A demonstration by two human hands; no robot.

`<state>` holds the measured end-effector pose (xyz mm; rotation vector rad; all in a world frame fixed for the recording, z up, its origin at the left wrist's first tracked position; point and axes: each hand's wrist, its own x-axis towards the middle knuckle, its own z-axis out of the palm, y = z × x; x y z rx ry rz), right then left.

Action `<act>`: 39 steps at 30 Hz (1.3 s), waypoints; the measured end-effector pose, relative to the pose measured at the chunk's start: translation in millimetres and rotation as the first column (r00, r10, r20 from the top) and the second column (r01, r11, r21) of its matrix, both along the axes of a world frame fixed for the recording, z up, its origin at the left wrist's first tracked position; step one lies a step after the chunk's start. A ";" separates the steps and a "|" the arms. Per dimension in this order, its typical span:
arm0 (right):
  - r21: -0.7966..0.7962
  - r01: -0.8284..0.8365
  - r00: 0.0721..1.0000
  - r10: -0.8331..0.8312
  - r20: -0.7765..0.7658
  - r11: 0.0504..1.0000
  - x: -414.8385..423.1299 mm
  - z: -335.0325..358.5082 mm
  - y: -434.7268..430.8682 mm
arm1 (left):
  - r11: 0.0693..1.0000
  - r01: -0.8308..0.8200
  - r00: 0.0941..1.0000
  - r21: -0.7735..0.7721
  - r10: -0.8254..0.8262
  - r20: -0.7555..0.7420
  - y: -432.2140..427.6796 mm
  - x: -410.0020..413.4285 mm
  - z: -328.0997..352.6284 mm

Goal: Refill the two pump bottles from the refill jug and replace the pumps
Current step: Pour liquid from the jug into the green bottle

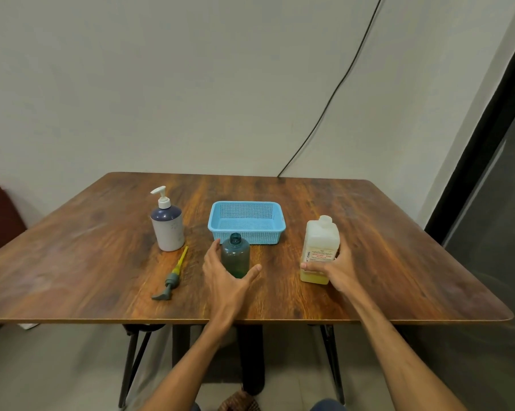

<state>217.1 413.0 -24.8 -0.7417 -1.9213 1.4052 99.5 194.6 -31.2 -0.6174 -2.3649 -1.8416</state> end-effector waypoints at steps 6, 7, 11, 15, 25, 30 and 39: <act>0.030 0.016 1.000 -0.016 0.013 0.999 -3.1 0.0 -1.1 | 0.997 0.078 0.997 -0.023 -0.078 0.002 4.2 -15.4 -0.4; 0.040 0.013 1.000 -0.014 0.016 0.999 -3.6 0.3 -1.7 | 0.996 0.079 0.997 -0.031 -0.080 -0.004 4.7 -16.3 1.9; 0.081 -0.002 1.000 0.000 0.020 0.997 -6.1 7.0 -8.1 | 0.995 0.097 0.995 -0.033 -0.097 -0.020 5.8 -19.3 11.9; 0.191 -0.039 0.998 0.029 0.055 0.981 -12.4 23.2 -17.5 | 0.989 0.144 0.989 -0.031 -0.144 -0.022 4.0 -22.3 21.8; 0.552 -0.100 0.986 0.007 0.167 0.828 -21.6 64.5 -33.8 | 0.965 0.253 0.965 -0.072 -0.257 -0.053 -5.6 -31.9 44.7; 0.648 -0.143 0.971 -0.021 0.239 0.748 -24.7 78.3 -35.8 | 0.956 0.264 0.959 -0.124 -0.274 -0.072 -11.2 -34.8 53.3; 0.795 -0.181 0.959 -0.076 0.273 0.578 -27.2 89.0 -37.9 | 0.942 0.273 0.952 -0.194 -0.294 -0.090 -14.4 -40.1 57.9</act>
